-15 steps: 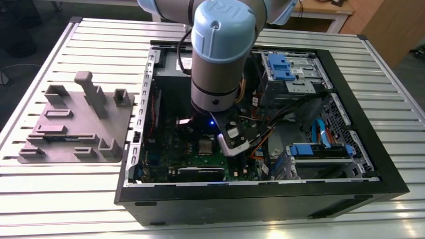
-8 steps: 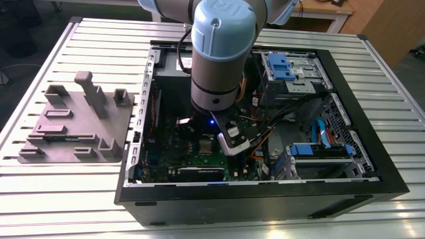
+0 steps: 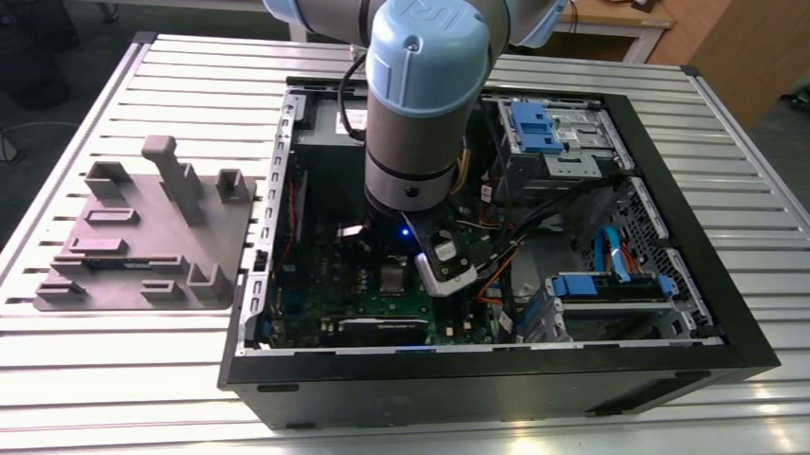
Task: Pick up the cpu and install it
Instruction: 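Place the cpu into insertion slot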
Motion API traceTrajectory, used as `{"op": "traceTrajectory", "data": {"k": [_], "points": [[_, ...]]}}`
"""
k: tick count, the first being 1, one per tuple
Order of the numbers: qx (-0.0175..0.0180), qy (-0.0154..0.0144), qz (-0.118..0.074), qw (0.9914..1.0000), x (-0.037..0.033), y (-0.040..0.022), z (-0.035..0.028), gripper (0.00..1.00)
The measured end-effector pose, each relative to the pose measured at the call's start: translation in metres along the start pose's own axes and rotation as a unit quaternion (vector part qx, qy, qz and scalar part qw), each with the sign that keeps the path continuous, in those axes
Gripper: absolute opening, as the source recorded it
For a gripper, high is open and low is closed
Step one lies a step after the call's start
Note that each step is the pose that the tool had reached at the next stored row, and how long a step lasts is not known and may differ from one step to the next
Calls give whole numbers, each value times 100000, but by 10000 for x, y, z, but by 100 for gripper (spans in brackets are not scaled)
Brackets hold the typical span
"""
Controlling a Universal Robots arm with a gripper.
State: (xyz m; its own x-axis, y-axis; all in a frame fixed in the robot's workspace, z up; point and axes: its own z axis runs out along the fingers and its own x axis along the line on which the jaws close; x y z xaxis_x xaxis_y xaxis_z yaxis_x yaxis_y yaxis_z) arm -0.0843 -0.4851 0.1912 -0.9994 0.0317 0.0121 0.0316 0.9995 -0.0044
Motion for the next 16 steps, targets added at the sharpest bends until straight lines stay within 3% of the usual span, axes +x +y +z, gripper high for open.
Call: {"op": "traceTrajectory", "data": {"k": [5, 6, 7, 12, 16], "points": [[-9, -5, -1, 100000, 0, 0, 1, 45], [-8, -4, -2, 100000, 0, 0, -2, 52], [2, 1, -2, 100000, 0, 0, -15, 52], [7, 9, 0, 100000, 2, -1, -156, 52], [9, 33, -2, 100000, 2, 0, -198, 38]]}}
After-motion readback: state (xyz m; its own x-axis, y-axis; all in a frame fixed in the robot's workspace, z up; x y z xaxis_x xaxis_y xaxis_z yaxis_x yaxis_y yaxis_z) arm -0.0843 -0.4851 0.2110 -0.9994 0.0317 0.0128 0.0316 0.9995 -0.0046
